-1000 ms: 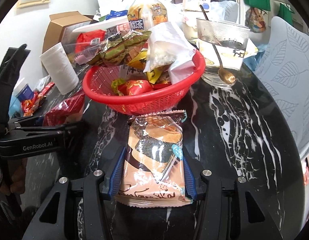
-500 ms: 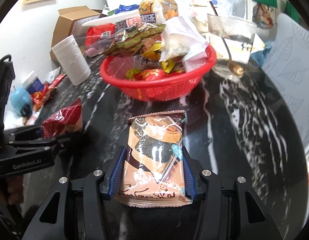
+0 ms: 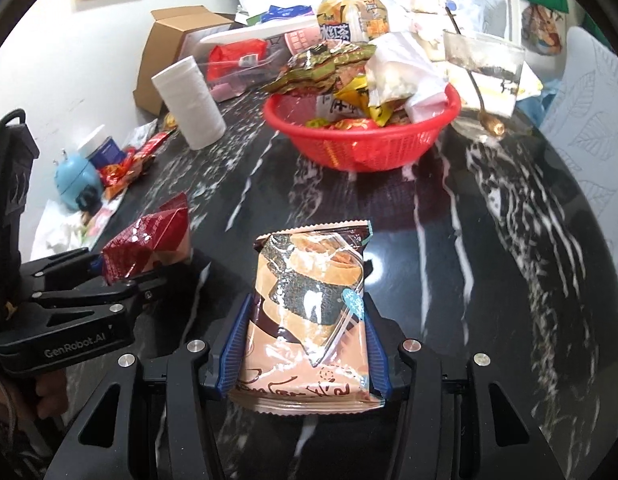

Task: Organize snacks
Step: 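Lift both held packets and carry them over the red basket, then lower both packets into the red basket and open both tools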

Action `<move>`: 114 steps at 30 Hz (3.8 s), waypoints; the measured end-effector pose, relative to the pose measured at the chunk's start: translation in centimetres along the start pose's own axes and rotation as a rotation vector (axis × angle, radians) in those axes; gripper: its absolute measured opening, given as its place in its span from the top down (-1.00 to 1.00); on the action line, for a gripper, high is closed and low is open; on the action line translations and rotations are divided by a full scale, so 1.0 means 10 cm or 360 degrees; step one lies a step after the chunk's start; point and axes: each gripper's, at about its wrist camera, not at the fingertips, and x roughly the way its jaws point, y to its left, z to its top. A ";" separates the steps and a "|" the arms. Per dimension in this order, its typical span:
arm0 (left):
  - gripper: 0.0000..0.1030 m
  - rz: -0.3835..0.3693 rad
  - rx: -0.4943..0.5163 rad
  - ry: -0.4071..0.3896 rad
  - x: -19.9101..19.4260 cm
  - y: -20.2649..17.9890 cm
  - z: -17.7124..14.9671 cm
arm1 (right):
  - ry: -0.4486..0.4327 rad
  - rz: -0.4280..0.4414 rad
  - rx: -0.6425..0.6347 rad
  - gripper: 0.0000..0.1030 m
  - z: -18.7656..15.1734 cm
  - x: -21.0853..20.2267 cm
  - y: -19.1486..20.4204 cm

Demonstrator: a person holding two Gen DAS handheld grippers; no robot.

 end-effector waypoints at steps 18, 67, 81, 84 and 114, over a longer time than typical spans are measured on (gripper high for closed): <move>0.02 0.0012 0.0106 0.0075 -0.07 -0.16 -0.43 | 0.0091 -0.0057 -0.0078 -0.02 -0.39 -0.16 0.19; 0.01 -0.0336 0.0302 -0.0373 -0.76 -0.39 0.48 | -0.0375 -0.0244 -0.0033 0.04 0.04 -1.02 0.10; 0.01 -0.0282 0.0293 -0.0548 -0.76 -0.39 1.05 | -0.0521 -0.0275 -0.0100 0.03 0.62 -0.97 -0.06; 0.01 -0.0260 0.0262 -0.0550 -0.65 -0.35 1.16 | -0.0561 -0.0332 -0.0134 0.03 0.79 -0.83 -0.12; 0.01 -0.0312 0.0196 -0.0485 -0.02 -0.17 1.46 | -0.0461 -0.0209 -0.0239 -0.08 1.30 0.19 -0.39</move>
